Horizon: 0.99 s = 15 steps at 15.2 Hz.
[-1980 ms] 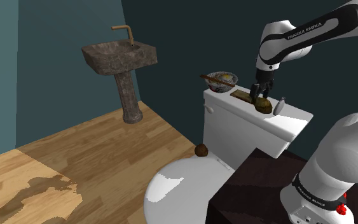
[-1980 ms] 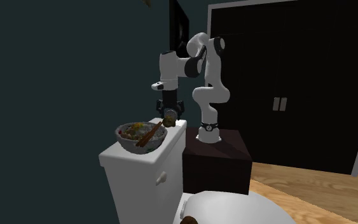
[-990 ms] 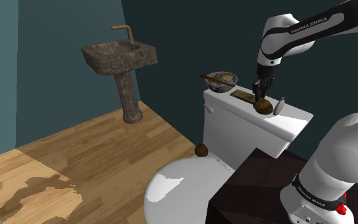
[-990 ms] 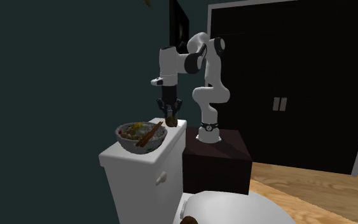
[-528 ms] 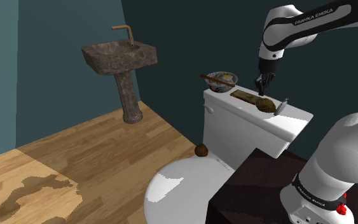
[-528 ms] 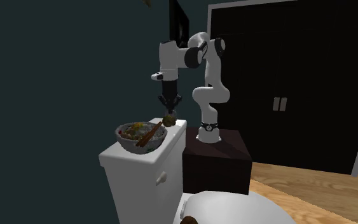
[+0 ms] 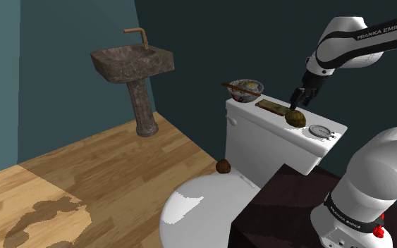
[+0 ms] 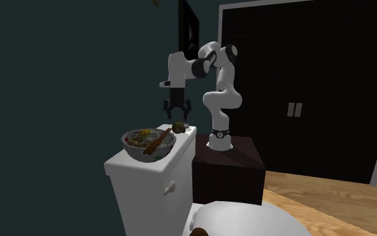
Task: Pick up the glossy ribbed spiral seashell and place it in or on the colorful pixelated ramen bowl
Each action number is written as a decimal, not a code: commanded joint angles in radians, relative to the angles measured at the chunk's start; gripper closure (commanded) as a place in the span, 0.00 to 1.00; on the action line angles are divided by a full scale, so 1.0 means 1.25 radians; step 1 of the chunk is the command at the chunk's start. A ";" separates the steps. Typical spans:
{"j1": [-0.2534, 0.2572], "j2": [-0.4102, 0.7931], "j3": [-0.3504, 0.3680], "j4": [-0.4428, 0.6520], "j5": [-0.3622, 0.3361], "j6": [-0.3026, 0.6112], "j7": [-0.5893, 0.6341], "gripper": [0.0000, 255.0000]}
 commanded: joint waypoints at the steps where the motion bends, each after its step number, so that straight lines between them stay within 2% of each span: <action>1: 0.000 0.009 -0.009 -0.015 -0.003 0.028 -0.003 0.00; 4: 0.005 0.036 -0.023 -0.037 -0.006 0.078 -0.005 0.00; 12: 0.005 0.036 -0.023 -0.037 -0.006 0.077 -0.005 0.00; 13: 0.005 0.036 -0.023 -0.037 -0.006 0.077 -0.005 1.00; 15: 0.005 0.036 -0.022 -0.038 -0.006 0.078 -0.004 1.00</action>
